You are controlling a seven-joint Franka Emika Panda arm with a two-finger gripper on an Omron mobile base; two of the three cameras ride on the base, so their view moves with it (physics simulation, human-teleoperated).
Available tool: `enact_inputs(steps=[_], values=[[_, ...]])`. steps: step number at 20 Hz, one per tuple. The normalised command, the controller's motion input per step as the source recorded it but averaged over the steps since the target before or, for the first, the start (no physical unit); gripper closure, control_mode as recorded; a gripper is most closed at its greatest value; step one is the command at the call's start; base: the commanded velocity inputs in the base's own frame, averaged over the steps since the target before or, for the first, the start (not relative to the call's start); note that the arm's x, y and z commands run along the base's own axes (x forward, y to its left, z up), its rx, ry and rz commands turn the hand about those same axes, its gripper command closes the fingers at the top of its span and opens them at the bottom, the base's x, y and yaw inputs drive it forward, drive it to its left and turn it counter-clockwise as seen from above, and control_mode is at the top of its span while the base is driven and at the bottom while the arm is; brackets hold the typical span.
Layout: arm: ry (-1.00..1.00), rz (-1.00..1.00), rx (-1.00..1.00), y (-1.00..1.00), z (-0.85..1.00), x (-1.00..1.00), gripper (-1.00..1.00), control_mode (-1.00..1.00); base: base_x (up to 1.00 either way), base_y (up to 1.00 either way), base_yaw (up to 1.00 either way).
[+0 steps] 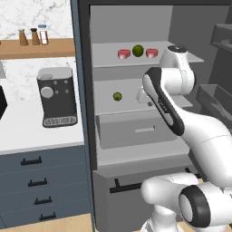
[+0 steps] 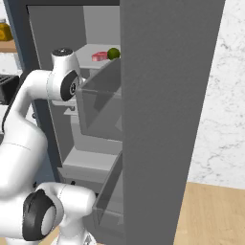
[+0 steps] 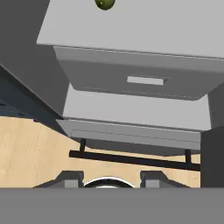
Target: Place one lime and one steak in each tupperware on the nearby counter, to pack two identical lunches.
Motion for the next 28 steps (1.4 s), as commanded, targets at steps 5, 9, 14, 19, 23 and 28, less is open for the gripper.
enact_inputs(steps=[5, 9, 14, 19, 23, 28], values=[[-0.28, -0.02, 0.00, 0.00, 0.25, -0.06, -1.00, -1.00, 0.00, 0.00, 0.00], [-0.59, -0.04, 0.00, -0.04, 0.79, -0.09, -1.00, -1.00, 0.00, 0.00, 0.00], [-0.52, -0.06, 0.00, -0.31, 0.61, 0.13, -1.00, -1.00, 0.00, 0.00, 0.00], [-0.24, -0.13, 0.02, -0.16, 0.73, 0.65, -1.00, -1.00, 0.00, 0.00, 0.00], [-0.01, -0.16, 0.05, 0.00, 0.80, 0.74, -1.00, -1.00, 0.00, 0.00, 0.00], [0.14, -0.05, 0.02, 0.00, -0.02, 0.96, -1.00, -1.00, 0.00, 0.00, 0.00]])
